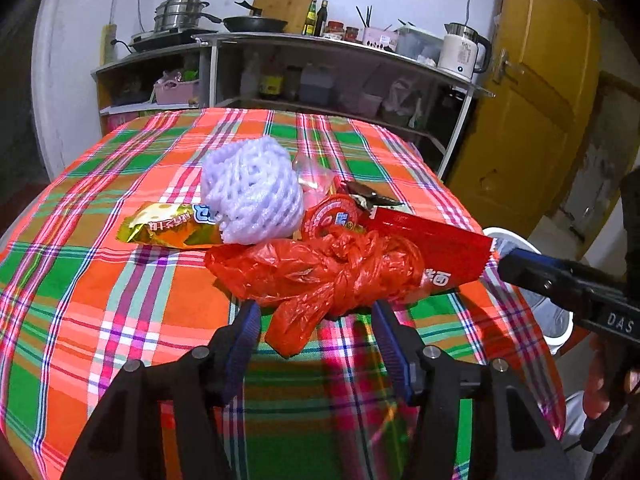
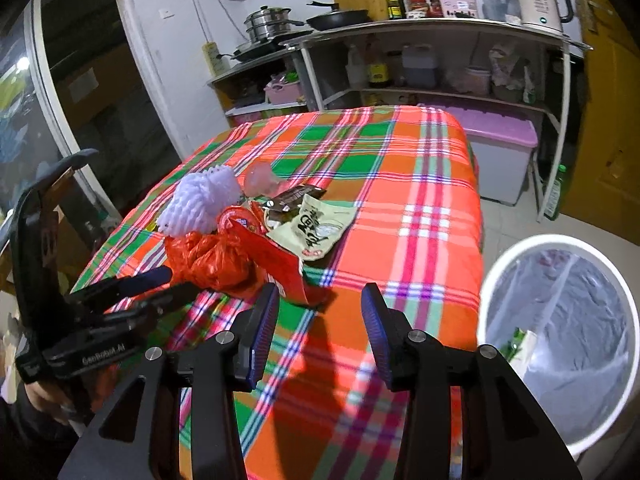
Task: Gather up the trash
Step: 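Move both tools back over the table toward the red plastic bag, then grasp the red plastic bag with the left tool while the right tool grasps the red wrapper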
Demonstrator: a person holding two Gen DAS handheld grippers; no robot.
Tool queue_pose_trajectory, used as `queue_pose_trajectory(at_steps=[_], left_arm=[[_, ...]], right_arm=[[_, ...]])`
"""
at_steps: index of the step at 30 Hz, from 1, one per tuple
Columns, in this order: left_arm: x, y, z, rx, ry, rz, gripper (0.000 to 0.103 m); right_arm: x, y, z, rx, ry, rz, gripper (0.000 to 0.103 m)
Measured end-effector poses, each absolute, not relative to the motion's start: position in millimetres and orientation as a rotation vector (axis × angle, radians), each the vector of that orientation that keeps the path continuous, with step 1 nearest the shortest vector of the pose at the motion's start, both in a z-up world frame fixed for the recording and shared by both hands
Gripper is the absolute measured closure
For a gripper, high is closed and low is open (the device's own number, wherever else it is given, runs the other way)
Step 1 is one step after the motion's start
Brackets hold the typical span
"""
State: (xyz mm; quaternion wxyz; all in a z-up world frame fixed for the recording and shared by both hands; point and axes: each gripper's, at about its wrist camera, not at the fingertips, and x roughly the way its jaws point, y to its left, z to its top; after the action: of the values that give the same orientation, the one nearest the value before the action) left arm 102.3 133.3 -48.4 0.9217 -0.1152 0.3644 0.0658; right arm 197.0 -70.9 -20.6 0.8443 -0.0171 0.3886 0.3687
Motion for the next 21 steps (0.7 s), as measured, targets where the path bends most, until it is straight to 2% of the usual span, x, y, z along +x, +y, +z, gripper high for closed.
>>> queue_pose_trajectory(at_steps=[4,5,7,8,9,10,11,12,21], left_arm=[[107.7,138.3,-53.9,-0.262,0.772,0.133,0.060],[108.6,138.3,-55.1,-0.262,0.777,0.134,0.065],[109.9,136.1,-56.4,-0.252,0.784,0.135,0.067],[110.2,134.2,-57.1,-0.245,0.786,0.133,0.073],[110.4,133.3,-57.9,-0.241,0.789,0.132,0.084],[110.5,132.9,-58.7,-0.241,0.792,0.130,0.084],[110.1,132.3,-59.2,-0.244,0.792,0.128,0.084],[110.2,131.7,-59.1,-0.245,0.791,0.126,0.087],[95.9,120.9,-50.9,-0.247,0.767,0.095,0.091]], right_arm=[[204.2,-58.7,-25.7,-0.051,0.837,0.794,0.059],[204.8,-57.4,-26.5,-0.051,0.839,0.799,0.059],[205.3,-53.9,-27.3,-0.051,0.841,0.821,0.059],[204.0,-52.5,-27.1,-0.053,0.840,0.837,0.059],[201.8,-51.1,-26.6,-0.060,0.832,0.845,0.064],[199.8,-49.2,-26.7,-0.070,0.827,0.851,0.072],[198.5,-47.7,-26.7,-0.075,0.827,0.853,0.090],[197.2,-47.6,-26.9,-0.074,0.828,0.853,0.095],[181.8,-64.7,-15.0,-0.046,0.797,0.850,0.102]])
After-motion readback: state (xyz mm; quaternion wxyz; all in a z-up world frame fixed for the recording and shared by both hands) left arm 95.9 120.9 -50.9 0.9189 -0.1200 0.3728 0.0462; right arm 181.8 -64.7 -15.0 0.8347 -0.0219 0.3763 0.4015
